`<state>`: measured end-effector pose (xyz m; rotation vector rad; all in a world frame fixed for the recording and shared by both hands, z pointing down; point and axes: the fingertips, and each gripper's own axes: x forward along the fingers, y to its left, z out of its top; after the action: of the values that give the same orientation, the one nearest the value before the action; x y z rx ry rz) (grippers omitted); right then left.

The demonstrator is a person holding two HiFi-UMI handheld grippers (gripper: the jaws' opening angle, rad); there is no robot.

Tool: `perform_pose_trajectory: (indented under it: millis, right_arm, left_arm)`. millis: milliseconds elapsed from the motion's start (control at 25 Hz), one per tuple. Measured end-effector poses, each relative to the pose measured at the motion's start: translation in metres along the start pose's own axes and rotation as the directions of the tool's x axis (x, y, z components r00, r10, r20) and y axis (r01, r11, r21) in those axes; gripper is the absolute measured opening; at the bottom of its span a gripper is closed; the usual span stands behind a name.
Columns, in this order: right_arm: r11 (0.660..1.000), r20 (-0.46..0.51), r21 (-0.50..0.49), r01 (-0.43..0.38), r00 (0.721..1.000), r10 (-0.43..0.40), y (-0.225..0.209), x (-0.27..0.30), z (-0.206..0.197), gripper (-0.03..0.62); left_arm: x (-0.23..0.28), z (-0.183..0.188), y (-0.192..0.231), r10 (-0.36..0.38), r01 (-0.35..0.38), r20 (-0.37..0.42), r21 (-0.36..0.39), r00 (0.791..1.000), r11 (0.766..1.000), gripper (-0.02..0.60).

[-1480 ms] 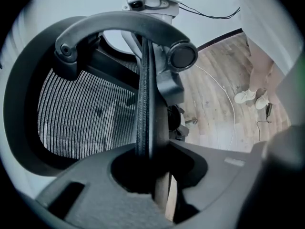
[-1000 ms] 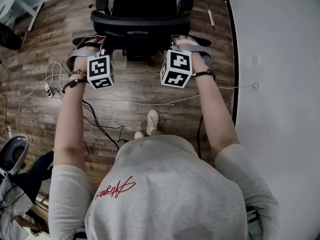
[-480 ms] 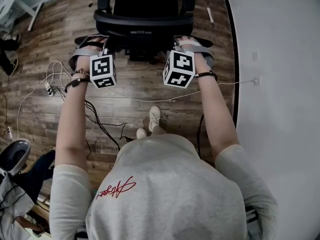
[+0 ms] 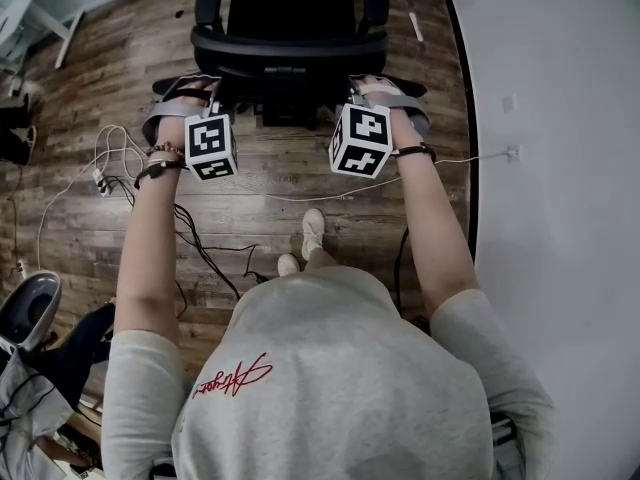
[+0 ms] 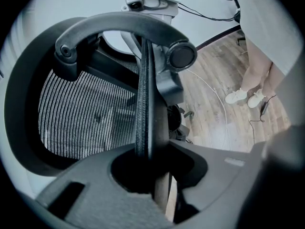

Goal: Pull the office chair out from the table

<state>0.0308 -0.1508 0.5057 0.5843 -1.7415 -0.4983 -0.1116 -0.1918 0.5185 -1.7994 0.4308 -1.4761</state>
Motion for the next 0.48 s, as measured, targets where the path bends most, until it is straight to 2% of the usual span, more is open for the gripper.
perform_pose_trajectory:
  millis: [480]
  right_arm:
    - [1.000, -0.017, 0.003, -0.010, 1.000, 0.010, 0.005, -0.010, 0.002, 0.110]
  left_arm:
    - [-0.012, 0.002, -0.003, -0.014, 0.014, 0.005, 0.000, 1.000, 1.000, 0.075]
